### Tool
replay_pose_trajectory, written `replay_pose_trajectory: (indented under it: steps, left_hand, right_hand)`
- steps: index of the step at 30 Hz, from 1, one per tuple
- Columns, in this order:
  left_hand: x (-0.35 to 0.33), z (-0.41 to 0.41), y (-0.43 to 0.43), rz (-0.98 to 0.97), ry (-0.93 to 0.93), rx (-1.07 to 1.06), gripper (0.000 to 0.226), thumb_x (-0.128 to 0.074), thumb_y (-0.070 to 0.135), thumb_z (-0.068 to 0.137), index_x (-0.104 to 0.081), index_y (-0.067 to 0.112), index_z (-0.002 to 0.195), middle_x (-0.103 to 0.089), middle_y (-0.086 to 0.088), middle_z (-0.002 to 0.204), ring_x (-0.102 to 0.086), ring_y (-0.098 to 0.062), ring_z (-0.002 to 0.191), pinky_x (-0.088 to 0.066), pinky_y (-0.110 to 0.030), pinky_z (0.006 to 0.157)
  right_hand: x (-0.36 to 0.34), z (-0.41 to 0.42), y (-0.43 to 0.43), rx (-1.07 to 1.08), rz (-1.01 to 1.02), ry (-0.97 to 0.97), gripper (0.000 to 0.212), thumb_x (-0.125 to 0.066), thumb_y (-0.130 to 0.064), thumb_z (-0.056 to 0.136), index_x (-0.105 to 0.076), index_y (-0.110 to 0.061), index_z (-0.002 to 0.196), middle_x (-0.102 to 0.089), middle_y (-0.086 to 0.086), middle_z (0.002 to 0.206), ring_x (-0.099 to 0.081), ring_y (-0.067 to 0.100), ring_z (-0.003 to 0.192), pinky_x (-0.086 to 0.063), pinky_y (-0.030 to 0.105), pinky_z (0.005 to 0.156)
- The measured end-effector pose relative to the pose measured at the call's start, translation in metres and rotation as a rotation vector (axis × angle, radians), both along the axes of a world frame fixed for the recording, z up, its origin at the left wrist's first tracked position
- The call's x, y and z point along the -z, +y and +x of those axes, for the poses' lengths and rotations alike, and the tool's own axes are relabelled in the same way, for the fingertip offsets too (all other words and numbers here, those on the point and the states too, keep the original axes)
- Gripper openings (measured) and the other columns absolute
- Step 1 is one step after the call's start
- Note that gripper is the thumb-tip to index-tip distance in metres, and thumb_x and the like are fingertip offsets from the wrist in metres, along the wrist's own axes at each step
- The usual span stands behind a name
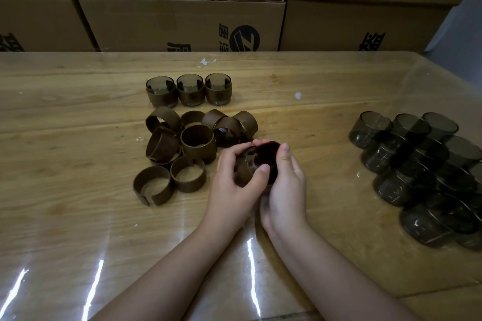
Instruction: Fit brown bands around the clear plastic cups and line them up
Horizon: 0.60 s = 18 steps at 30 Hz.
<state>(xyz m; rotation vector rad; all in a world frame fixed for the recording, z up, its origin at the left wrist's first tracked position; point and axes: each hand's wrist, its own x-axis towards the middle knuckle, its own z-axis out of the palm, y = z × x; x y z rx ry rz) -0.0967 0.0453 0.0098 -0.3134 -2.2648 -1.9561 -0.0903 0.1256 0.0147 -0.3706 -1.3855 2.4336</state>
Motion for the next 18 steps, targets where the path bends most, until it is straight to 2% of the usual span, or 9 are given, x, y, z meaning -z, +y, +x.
replay_pose_trajectory:
  steps: [4, 7, 11, 16, 18]
  left_hand:
    - [-0.0009, 0.0015, 0.0010, -0.017, 0.011, -0.002, 0.035, -0.060, 0.035, 0.075, -0.049, 0.044, 0.106, -0.056, 0.018, 0.109, -0.053, 0.008, 0.104, -0.043, -0.010, 0.087]
    - [-0.0011, 0.0019, 0.0010, -0.021, 0.013, -0.005, 0.034, -0.059, 0.035, 0.075, -0.049, 0.043, 0.107, -0.056, 0.017, 0.110, -0.053, 0.007, 0.105, -0.043, -0.011, 0.088]
    - [-0.0012, 0.0023, 0.0004, -0.025, 0.001, -0.007, 0.035, -0.059, 0.037, 0.075, -0.049, 0.044, 0.108, -0.056, 0.019, 0.110, -0.052, 0.009, 0.105, -0.043, -0.011, 0.089]
    - [-0.0018, 0.0025, 0.0010, -0.024, 0.002, -0.017, 0.034, -0.058, 0.036, 0.075, -0.049, 0.043, 0.107, -0.056, 0.019, 0.111, -0.052, 0.012, 0.104, -0.040, -0.005, 0.086]
    - [-0.0023, 0.0031, 0.0010, -0.016, 0.000, -0.023, 0.034, -0.058, 0.036, 0.075, -0.050, 0.043, 0.107, -0.056, 0.020, 0.110, -0.052, 0.011, 0.104, -0.041, -0.007, 0.087]
  right_hand:
    - [0.0006, -0.0001, 0.0005, 0.000, -0.007, -0.010, 0.040, -0.040, -0.035, 0.103, -0.075, -0.025, 0.086, -0.075, 0.004, 0.093, -0.072, 0.019, 0.092, -0.056, 0.028, 0.071]
    - [-0.0001, -0.0004, -0.0004, 0.010, -0.004, -0.026, 0.039, -0.040, -0.035, 0.103, -0.074, -0.023, 0.089, -0.075, 0.004, 0.092, -0.072, 0.019, 0.091, -0.057, 0.031, 0.072]
    - [0.0002, -0.0015, -0.0016, 0.016, 0.010, -0.042, 0.038, -0.041, -0.037, 0.102, -0.074, -0.025, 0.088, -0.075, 0.005, 0.094, -0.072, 0.021, 0.094, -0.056, 0.036, 0.079]
    - [-0.0002, -0.0018, -0.0022, 0.019, 0.005, -0.052, 0.041, -0.041, -0.036, 0.103, -0.075, -0.028, 0.083, -0.075, 0.004, 0.092, -0.072, 0.020, 0.093, -0.056, 0.034, 0.077]
    - [-0.0003, -0.0025, -0.0027, 0.020, 0.003, -0.058, 0.041, -0.041, -0.036, 0.102, -0.076, -0.030, 0.082, -0.075, 0.003, 0.092, -0.072, 0.019, 0.093, -0.056, 0.036, 0.079]
